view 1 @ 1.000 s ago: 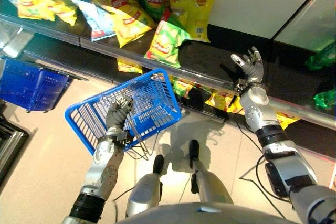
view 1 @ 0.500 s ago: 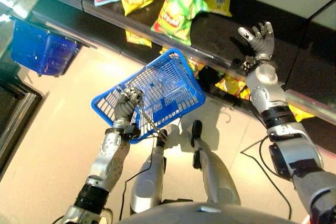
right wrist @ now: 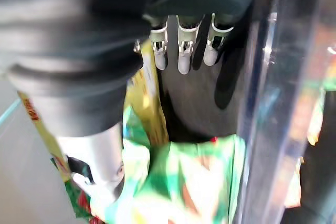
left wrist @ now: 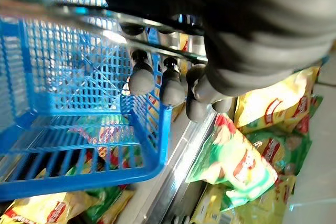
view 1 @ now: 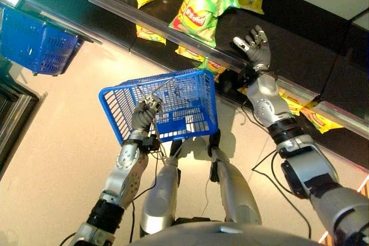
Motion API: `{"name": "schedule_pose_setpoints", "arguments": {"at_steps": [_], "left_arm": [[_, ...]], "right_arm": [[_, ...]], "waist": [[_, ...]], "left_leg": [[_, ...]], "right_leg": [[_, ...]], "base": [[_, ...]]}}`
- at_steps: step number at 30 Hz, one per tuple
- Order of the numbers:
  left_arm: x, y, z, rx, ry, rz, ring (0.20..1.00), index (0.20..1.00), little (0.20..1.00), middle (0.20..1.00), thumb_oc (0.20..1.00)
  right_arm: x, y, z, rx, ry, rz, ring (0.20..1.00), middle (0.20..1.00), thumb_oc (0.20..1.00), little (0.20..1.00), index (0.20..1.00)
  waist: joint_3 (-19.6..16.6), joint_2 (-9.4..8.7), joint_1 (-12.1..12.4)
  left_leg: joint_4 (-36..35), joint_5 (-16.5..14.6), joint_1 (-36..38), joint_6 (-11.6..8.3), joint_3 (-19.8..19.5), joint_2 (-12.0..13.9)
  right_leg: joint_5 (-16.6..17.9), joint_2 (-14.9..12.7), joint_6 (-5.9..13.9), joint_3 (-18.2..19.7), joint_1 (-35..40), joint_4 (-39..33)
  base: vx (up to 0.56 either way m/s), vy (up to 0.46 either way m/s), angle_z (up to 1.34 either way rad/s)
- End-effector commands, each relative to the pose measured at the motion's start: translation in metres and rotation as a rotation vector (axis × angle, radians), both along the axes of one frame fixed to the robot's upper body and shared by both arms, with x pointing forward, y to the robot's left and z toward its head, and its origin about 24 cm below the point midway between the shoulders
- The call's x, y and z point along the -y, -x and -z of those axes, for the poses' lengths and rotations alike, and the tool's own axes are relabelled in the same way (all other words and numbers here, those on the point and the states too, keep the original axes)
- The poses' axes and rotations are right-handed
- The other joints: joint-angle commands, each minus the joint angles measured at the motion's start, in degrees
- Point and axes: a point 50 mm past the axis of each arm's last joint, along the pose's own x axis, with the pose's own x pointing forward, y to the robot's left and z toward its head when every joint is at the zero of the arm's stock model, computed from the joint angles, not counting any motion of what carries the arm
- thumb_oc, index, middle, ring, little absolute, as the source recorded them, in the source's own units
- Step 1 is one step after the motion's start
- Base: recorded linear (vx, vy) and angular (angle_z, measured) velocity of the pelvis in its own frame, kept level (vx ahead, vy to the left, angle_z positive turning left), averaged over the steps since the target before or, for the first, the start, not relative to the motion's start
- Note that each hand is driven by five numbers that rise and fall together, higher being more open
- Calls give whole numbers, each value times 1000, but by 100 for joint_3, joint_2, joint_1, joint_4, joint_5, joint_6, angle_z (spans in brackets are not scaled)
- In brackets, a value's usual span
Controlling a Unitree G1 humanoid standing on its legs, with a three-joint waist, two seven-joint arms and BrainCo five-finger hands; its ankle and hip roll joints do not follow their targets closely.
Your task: Pick up the snacks into the basket
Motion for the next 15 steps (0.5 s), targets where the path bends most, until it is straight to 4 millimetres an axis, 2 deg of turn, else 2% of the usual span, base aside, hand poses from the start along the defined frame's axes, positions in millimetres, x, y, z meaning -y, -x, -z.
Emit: {"name": "schedule_pose_setpoints", "arguments": {"at_steps": [1, 5, 7, 8, 9, 11, 12, 13, 15], "left_arm": [[0, 5, -54, 284, 32, 10, 200, 200, 200, 200, 200], [4, 3, -60, 312, 34, 24, 200, 200, 200, 200, 200], [4, 3, -60, 313, 34, 25, 200, 200, 200, 200, 200], [7, 3, -63, 325, 38, 41, 200, 200, 200, 200, 200], [10, 1, -65, 333, 41, 56, 200, 200, 200, 200, 200], [13, 1, -65, 335, 44, 68, 200, 200, 200, 200, 200], [16, 1, -68, 346, 49, 84, 200, 200, 200, 200, 200], [16, 0, -68, 347, 49, 85, 200, 200, 200, 200, 200], [20, 0, -71, 362, 51, 107, 200, 200, 200, 200, 200]], "right_arm": [[-13, -6, -41, 129, -40, -31, 1000, 1000, 1000, 1000, 1000], [-10, -11, -52, 136, -69, -14, 1000, 1000, 1000, 1000, 1000], [-9, -11, -53, 137, -70, -13, 1000, 1000, 1000, 1000, 1000], [-6, -15, -58, 131, -104, 4, 1000, 1000, 1000, 1000, 1000], [3, -18, -66, 139, -120, 36, 1000, 1000, 1000, 1000, 1000], [9, -20, -69, 134, -131, 61, 1000, 1000, 1000, 1000, 1000], [22, -23, -75, 133, -159, 111, 1000, 1000, 1000, 1000, 1000], [23, -23, -76, 134, -159, 112, 1000, 1000, 1000, 1000, 1000], [43, -26, -80, 119, -219, 179, 1000, 1000, 1000, 1000, 1000]], "waist": [[-205, -130, 127], [-137, -46, 265], [-134, -43, 259], [-89, 1, 343], [-23, 63, 416], [7, 107, 459], [50, 188, 547], [53, 193, 543], [98, 301, 668]], "left_leg": [[43, 37, -129, 117, 60, -237], [117, 26, -219, 123, -39, -301], [127, 23, -227, 123, -48, -304], [165, 31, -280, 118, -112, -335], [237, 32, -371, 114, -218, -382], [267, 37, -411, 110, -280, -407], [303, 46, -480, 108, -393, -460], [306, 46, -484, 107, -402, -462], [368, 9, -554, 105, -528, -526]], "right_leg": [[-849, -343, 868, 187, 253, 539], [-864, -428, 889, 109, 218, 594], [-867, -431, 889, 100, 217, 598], [-867, -478, 893, 48, 196, 629], [-880, -529, 896, -53, 171, 670], [-891, -558, 895, -95, 166, 680], [-908, -602, 900, -190, 141, 708], [-910, -604, 900, -199, 141, 710], [-969, -685, 905, -328, 152, 759]], "base": [[-10, 34, 3], [-7, 20, 15], [1, -2, 22], [-2, -3, 9], [0, -19, 6], [6, -17, 29], [9, -6, 48], [25, -6, 44], [33, -5, 25]]}}
